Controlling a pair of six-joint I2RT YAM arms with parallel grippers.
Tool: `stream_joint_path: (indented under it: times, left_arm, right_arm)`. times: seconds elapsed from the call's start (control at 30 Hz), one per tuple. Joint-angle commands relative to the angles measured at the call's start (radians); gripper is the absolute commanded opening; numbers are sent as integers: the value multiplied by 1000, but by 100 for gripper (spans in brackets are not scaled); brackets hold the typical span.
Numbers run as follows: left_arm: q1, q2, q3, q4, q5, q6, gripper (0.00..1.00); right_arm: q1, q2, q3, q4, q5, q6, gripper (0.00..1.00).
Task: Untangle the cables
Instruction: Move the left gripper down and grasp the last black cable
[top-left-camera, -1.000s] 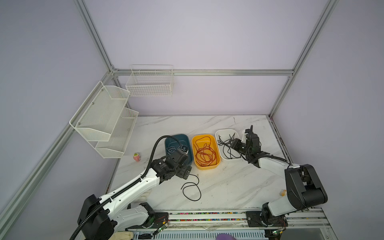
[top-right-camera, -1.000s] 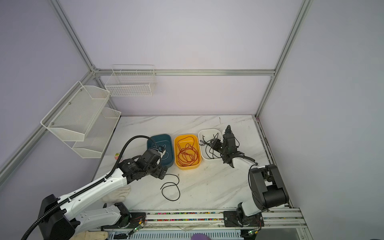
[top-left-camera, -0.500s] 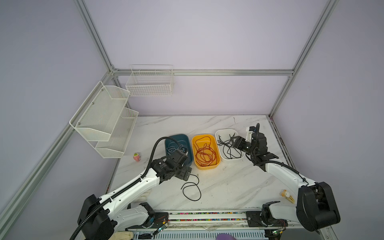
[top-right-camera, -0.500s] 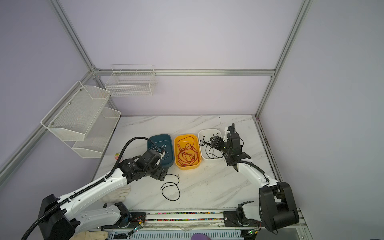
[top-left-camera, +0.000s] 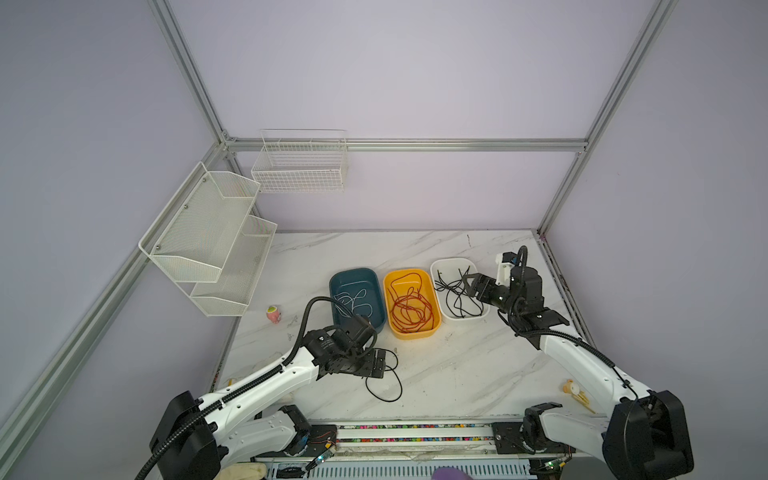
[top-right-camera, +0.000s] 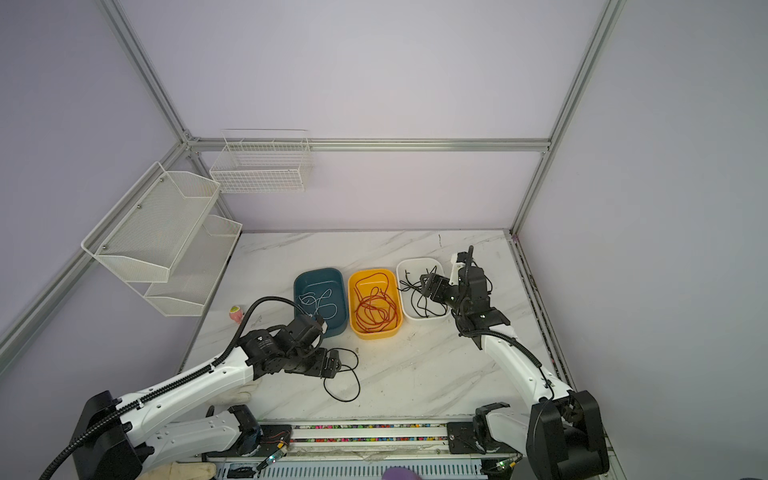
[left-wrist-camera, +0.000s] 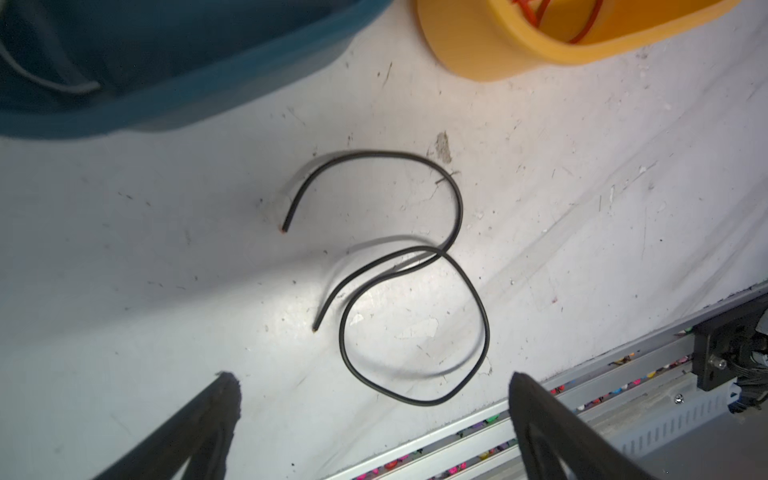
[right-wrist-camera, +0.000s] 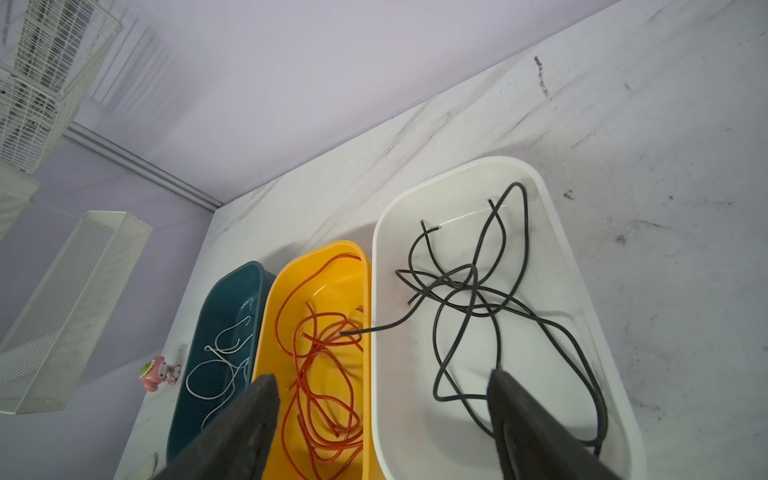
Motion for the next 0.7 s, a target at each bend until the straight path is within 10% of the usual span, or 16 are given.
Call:
stream_joint_path:
  times: [0.0,0.67]
  left_arm:
    - [-18,-47,-98,8,61,-142,100]
    - [-47,9,-205,175,106,-272,90]
  right_arm:
    - [4,-24,-19,-15,20,-9,85]
    - [5,-75,-53,34,5,15,98]
